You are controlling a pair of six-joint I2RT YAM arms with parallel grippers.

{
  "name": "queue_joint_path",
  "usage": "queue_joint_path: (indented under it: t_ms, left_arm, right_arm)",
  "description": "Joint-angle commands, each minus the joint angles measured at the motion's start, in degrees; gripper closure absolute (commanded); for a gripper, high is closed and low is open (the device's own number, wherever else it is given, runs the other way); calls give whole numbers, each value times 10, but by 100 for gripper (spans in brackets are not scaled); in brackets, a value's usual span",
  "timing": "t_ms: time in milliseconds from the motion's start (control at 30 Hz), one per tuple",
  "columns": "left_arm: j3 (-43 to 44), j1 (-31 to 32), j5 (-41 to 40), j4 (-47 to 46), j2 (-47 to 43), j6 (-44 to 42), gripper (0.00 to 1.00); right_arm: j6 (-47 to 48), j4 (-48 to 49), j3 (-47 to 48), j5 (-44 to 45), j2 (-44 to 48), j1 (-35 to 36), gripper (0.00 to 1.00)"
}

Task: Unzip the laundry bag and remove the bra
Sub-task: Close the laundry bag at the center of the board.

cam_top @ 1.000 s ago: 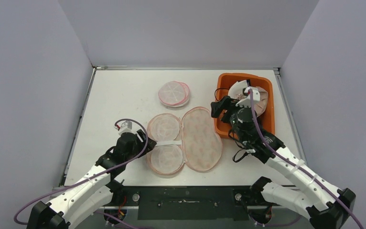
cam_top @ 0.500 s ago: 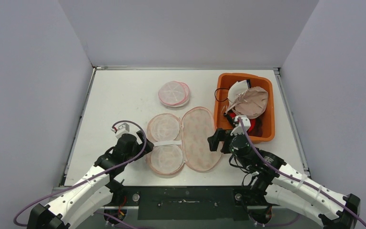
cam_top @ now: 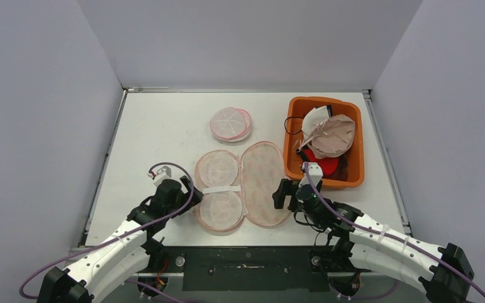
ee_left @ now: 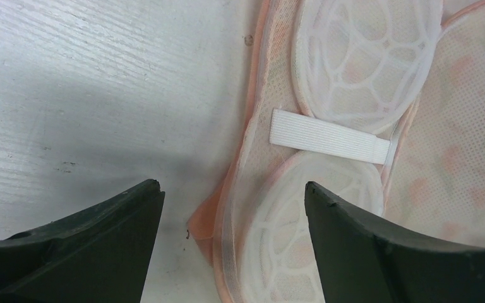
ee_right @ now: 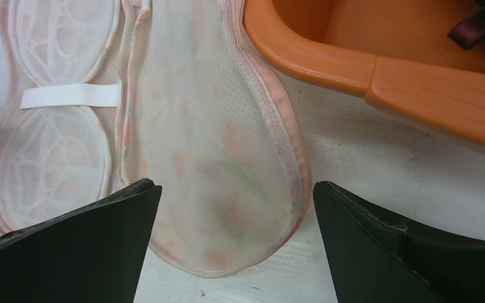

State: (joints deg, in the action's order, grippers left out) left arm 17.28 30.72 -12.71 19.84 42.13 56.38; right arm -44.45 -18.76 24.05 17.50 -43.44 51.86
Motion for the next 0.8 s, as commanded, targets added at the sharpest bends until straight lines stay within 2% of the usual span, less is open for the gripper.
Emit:
queue_joint_path:
  t_ms: [0,267,367,567,633,700,767]
  left_arm:
    - [-10,-5,17,-44,-9,4,20]
    - [-25,-7,30,-72,4,4,20]
    - [-27,-7,34,-79,11,3,21]
    - [-31,-7,34,-99,18,2,21]
    - [-32,-8,34,-105,25,3,21]
    - [-34,-9,35,-108,31,4,21]
    - [-36,-9,39,-109,34,5,21]
  right_arm:
    - [1,85,-3,19,-32,3,3]
    - [32,156,-7,2,-102,3,4]
    - [25,133,4,20,-99,3,4]
    - [-6,27,17,86,-56,4,0]
    - [-13,28,4,85,-41,4,0]
    - [-17,46,-10,75,-38,3,5]
    - [-7,89,-26,46,-45,1,6]
